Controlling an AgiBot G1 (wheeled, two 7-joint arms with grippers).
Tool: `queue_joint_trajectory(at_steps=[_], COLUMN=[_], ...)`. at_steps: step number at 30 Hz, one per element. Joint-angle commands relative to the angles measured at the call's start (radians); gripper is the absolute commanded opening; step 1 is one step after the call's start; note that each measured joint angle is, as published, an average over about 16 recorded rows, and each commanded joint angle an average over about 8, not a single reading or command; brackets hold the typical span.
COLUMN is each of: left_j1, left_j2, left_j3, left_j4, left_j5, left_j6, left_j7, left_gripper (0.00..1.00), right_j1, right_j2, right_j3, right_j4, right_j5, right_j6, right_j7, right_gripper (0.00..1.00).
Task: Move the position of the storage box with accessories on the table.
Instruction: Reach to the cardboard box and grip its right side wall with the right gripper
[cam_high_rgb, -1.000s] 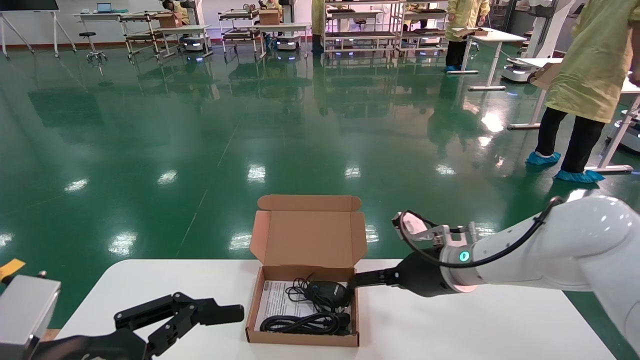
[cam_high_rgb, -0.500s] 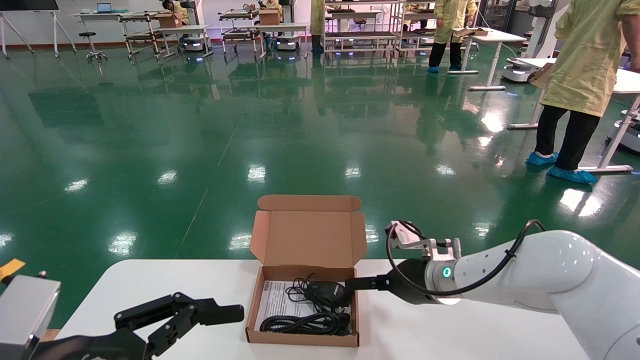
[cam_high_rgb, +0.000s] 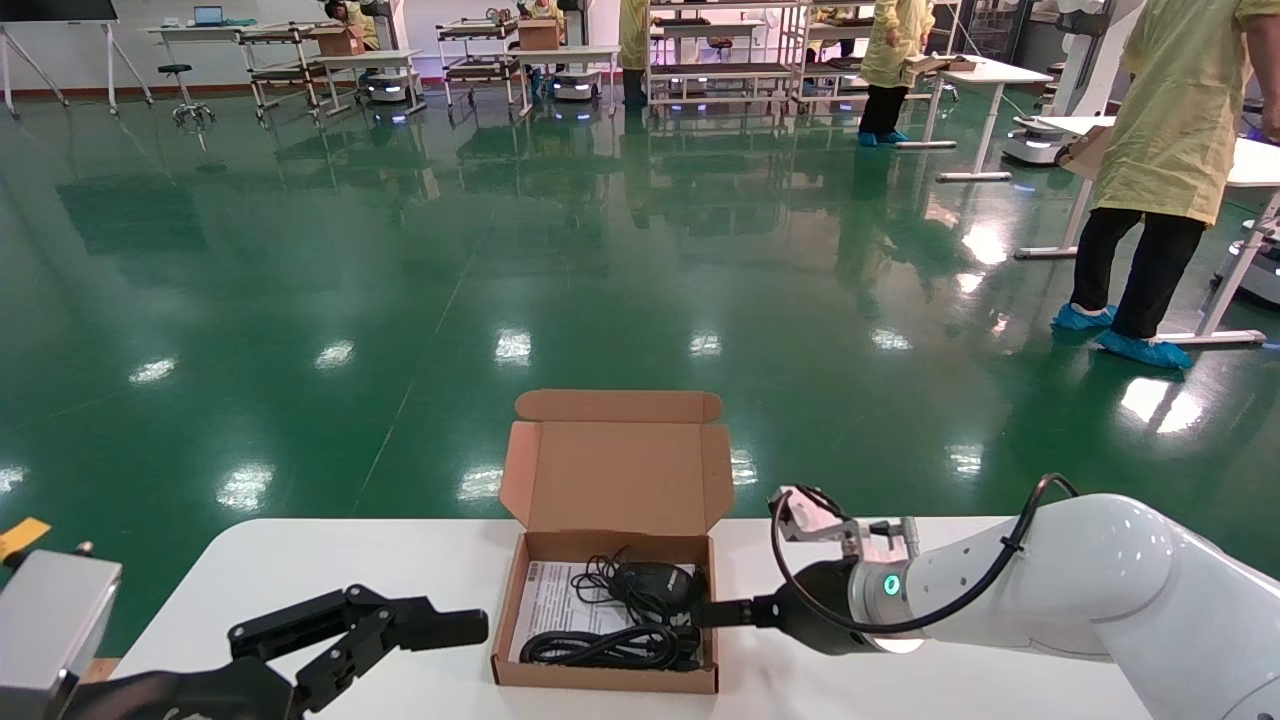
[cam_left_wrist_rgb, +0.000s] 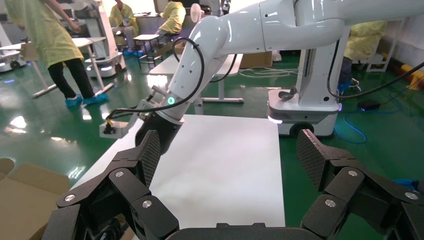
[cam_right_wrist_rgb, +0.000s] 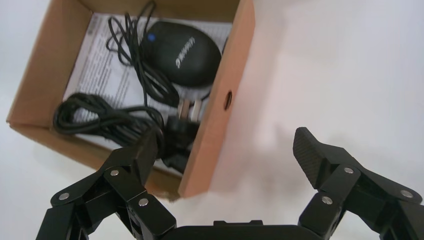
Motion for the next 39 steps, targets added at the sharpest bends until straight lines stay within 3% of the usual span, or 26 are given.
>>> queue_joint_trajectory(at_steps=[1, 11, 28, 36, 39], left_j1=[0.0, 0.0, 0.0, 0.0, 0.0], left_j2=[0.0, 0.0, 0.0, 0.0, 0.0], left_j3=[0.0, 0.0, 0.0, 0.0, 0.0], left_j4=[0.0, 0.0, 0.0, 0.0, 0.0], left_j5=[0.0, 0.0, 0.0, 0.0, 0.0], left_j6=[0.0, 0.0, 0.0, 0.0, 0.0], left_j7=[0.0, 0.0, 0.0, 0.0, 0.0], left_gripper=[1.0, 1.0, 1.0, 1.0, 1.0], right_j1=[-0.002, -0.009, -0.067, -0.081, -0.084], right_j2=[0.001, -0.001, -0.006, -0.005, -0.005], right_j3=[-0.007, -0.026, -0.048, -0.07, -0.077], right_j4=[-0.001, -0.017, 0.012, 0.005, 0.002], right_j5=[0.003, 0.03, 0.087, 0.108, 0.115], right_j6=[-0.01, -0.051, 0.12, 0.164, 0.18], right_j7=[0.004, -0.015, -0.062, -0.072, -0.08], right_gripper=[1.0, 1.0, 1.0, 0.99, 0.82])
